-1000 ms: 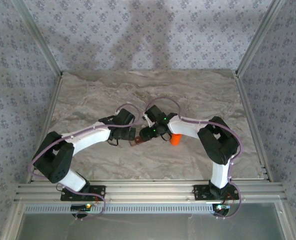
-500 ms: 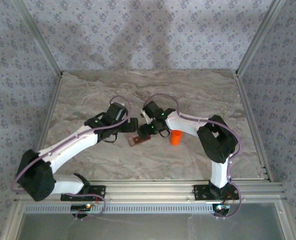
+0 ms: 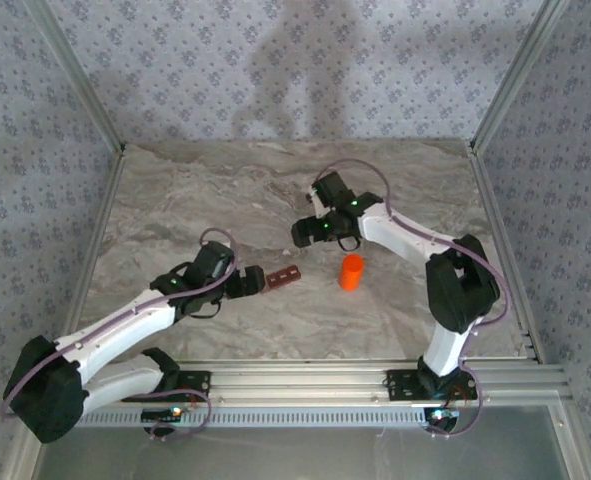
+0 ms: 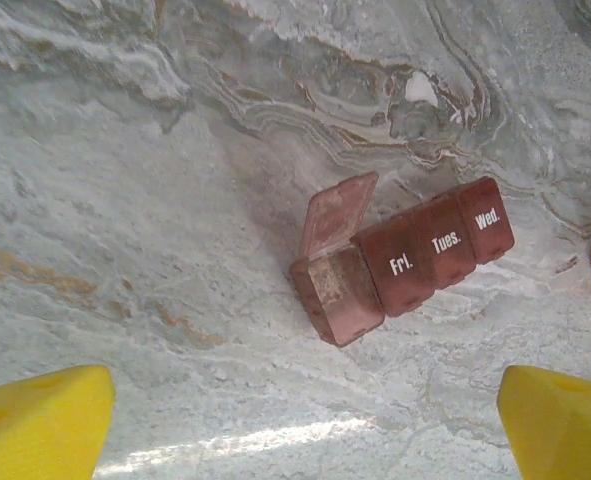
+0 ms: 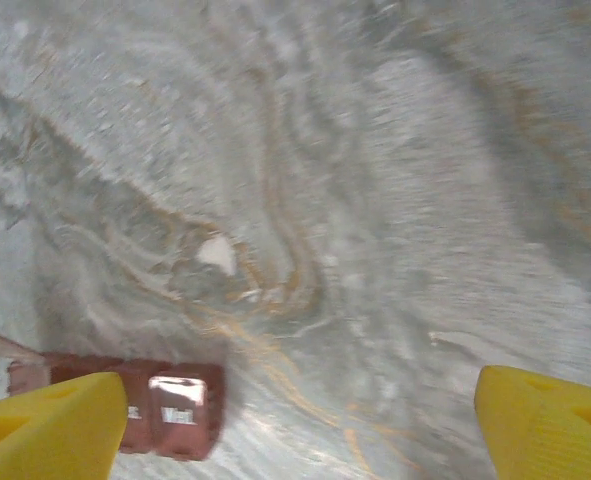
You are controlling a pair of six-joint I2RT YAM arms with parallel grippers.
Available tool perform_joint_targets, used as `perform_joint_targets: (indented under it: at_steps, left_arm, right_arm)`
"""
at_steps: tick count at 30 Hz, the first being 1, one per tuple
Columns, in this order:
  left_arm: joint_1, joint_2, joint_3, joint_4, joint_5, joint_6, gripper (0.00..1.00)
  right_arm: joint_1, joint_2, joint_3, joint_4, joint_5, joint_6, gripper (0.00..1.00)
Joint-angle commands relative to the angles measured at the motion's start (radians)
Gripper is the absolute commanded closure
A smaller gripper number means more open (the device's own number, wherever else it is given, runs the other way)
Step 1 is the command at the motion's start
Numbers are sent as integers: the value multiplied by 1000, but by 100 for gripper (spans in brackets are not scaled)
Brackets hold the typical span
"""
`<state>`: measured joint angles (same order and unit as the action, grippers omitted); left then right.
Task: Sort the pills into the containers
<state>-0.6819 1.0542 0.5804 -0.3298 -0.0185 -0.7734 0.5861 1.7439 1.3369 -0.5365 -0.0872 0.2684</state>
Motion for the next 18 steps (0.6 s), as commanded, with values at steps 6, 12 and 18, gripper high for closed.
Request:
perform_joint_targets:
  at_steps: [6, 12, 18]
  left_arm:
    - [-55, 126, -17, 189, 47, -61, 2]
    - [-80, 230, -4, 265, 54, -75, 2]
    - [-105, 314, 24, 306, 60, -81, 2]
  right_arm:
    - [-156, -203, -101, -52, 117, 112, 0]
    - [-202, -280, -136, -60, 217, 169, 0]
    - [-239, -323, -242, -32, 185, 244, 1]
